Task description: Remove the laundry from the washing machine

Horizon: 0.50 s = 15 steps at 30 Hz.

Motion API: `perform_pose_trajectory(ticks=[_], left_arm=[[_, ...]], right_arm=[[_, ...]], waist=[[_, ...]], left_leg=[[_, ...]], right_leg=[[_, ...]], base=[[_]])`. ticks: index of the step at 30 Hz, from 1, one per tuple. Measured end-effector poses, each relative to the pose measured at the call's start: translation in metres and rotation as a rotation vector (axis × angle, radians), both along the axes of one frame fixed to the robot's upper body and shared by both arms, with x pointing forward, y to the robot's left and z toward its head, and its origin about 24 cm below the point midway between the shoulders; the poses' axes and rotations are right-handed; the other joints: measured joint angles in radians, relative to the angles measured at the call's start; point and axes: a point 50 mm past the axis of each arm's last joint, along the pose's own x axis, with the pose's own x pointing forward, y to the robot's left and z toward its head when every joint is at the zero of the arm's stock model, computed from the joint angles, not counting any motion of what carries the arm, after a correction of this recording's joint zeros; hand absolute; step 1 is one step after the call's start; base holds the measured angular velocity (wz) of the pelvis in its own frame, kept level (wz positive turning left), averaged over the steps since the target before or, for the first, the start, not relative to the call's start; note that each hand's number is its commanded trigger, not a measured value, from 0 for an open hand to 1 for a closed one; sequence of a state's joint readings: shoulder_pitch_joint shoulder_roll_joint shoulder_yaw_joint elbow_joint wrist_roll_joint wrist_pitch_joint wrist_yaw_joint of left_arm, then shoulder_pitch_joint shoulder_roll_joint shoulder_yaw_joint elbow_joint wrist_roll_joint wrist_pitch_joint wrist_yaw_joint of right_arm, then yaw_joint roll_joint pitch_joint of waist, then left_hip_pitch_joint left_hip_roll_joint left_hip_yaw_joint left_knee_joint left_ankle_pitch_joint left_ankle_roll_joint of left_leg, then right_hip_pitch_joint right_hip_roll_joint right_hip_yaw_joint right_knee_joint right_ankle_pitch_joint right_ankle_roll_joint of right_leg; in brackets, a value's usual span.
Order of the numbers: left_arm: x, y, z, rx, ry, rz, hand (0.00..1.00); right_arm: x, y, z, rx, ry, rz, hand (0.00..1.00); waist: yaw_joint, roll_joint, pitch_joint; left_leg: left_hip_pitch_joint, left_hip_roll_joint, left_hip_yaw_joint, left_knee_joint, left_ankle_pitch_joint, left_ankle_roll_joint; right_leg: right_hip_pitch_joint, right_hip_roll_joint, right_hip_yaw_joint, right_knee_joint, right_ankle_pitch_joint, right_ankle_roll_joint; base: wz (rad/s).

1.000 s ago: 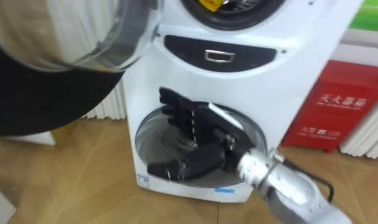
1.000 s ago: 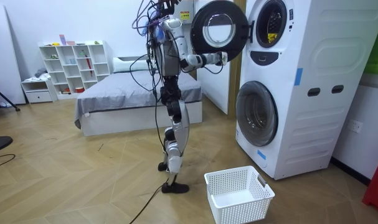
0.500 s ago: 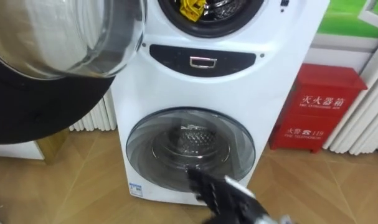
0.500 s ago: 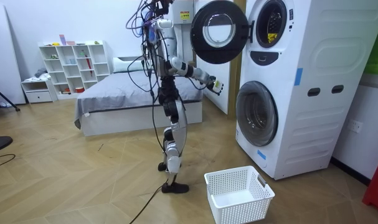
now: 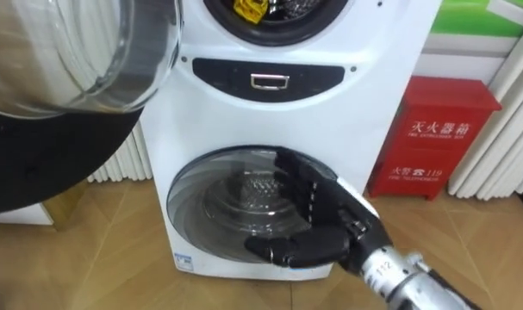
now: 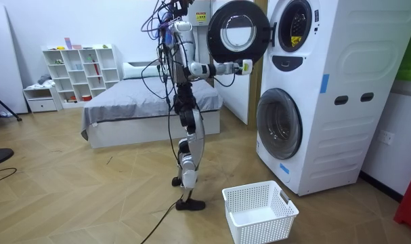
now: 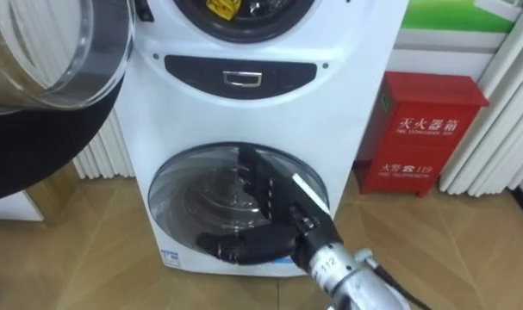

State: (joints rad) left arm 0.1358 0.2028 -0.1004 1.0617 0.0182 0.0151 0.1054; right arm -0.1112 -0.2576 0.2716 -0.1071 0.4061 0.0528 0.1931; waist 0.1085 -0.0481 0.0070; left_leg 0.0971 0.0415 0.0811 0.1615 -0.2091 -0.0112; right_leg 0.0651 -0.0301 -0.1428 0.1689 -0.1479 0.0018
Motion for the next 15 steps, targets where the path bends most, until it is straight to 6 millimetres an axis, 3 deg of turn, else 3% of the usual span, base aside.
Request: perform_pose_trajectory(ticks=[5, 9, 13, 15], left_arm=[[-0.005, 0.002, 0.000, 0.011, 0.014, -0.001, 0.00], [-0.020, 0.006, -0.002, 0.043, 0.064, 0.012, 0.00], [-0.036, 0.004, -0.004, 0.051, 0.109, 0.033, 0.00], [-0.038, 0.005, -0.004, 0.049, 0.112, 0.039, 0.00]], right_arm=[[0.010, -0.004, 0.020, 0.021, -0.073, -0.038, 0.00], [0.011, -0.006, 0.025, 0.040, -0.090, -0.054, 0.00], [0.012, -0.010, 0.027, 0.051, -0.094, -0.071, 0.00], [0.013, -0.013, 0.028, 0.053, -0.103, -0.088, 0.00]], waist=[[0.004, -0.009, -0.0051], [0.006, -0.010, -0.0038], [0.002, -0.002, 0.0093], [0.004, -0.005, 0.0087]], left_leg=[[0.000, 0.002, -0.004, 0.005, 0.000, 0.000], [0.000, 0.007, -0.007, 0.020, -0.007, -0.002], [-0.029, 0.037, -0.016, 0.127, -0.063, -0.014], [-0.062, 0.047, -0.031, 0.188, -0.091, -0.021]], right_leg=[[0.004, 0.001, -0.006, 0.004, 0.000, 0.000], [0.012, 0.005, -0.012, 0.006, 0.000, 0.000], [0.014, 0.025, -0.012, 0.055, -0.020, -0.007], [-0.002, 0.032, -0.016, 0.093, -0.046, -0.020]], base=[[0.01], [0.02], [0.02], [0.16]])
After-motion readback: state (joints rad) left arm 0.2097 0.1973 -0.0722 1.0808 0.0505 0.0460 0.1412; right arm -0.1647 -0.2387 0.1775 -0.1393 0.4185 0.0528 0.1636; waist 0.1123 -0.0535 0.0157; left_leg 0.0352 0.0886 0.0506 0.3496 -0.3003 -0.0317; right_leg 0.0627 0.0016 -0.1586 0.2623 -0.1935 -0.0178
